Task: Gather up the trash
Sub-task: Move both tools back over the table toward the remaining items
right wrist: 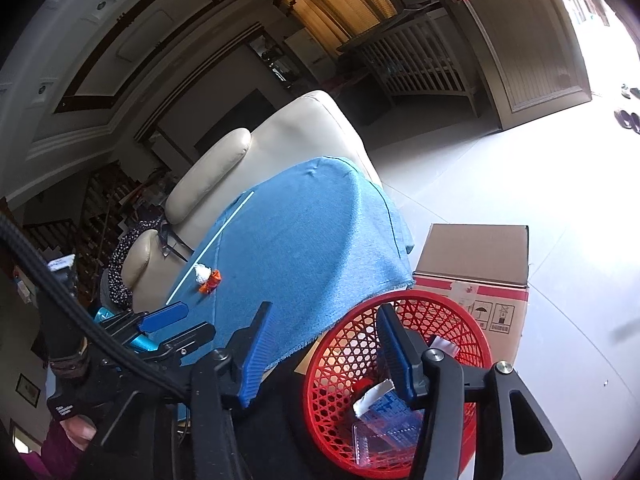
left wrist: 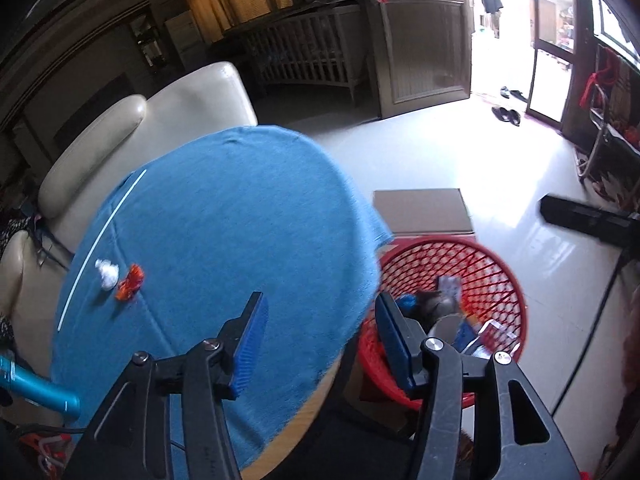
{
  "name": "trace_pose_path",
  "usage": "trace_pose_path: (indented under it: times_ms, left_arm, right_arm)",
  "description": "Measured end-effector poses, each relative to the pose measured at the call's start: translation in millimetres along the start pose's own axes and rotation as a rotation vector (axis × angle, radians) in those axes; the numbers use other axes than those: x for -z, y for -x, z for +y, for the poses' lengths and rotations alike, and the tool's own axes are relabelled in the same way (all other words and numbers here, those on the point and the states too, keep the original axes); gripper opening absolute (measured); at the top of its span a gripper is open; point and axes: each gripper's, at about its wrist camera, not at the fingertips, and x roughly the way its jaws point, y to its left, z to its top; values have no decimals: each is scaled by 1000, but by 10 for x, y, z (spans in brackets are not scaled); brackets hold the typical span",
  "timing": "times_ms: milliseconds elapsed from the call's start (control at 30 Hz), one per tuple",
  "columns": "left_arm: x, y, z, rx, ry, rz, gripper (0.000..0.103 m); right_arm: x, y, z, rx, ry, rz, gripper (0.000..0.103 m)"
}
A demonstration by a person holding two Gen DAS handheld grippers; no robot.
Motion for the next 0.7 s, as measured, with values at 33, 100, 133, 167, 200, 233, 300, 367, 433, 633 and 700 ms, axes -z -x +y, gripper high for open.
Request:
trace_pose_path:
  times_ms: [33, 100, 133, 167, 200, 233, 300, 367, 433, 633, 700]
  left_arm:
    - [50, -22, 72, -11, 11, 8, 57]
    - [145, -59, 215, -32, 36, 25, 57]
    - [210, -80, 320, -45, 56, 37, 57]
    - [263, -88, 397, -54, 71, 44, 57]
    - [341, -96, 521, -67, 96, 53, 57]
    - [407, -98, 623, -82, 115, 59, 57]
    - [558, -95, 845, -119, 153, 70, 57]
    - [714, -92, 1094, -154, 197, 84, 57]
    - [857, -92, 1315, -187, 238, 97, 57]
    - [1274, -69, 1969, -313, 350, 124, 57]
    - [1395, -71, 2137, -357, 374, 130, 57]
  right_arm:
    - [4, -3, 2, 0, 2, 0, 55]
    - [6, -16, 1, 0, 3, 4, 55]
    - [11, -27, 8, 0, 2, 8, 55]
    - [16, -34, 10, 0, 3, 11, 55]
    - [21, -60, 31, 1, 5, 17, 55]
    - [29, -81, 46, -2, 7, 24, 55]
    - [38, -139, 97, -10, 12, 40, 55]
    - [53, -222, 180, -17, 25, 61, 55]
    - [70, -327, 305, -29, 44, 87, 55]
    - [102, -749, 827, -85, 124, 179, 55]
    - [100, -948, 1064, -100, 170, 215, 55]
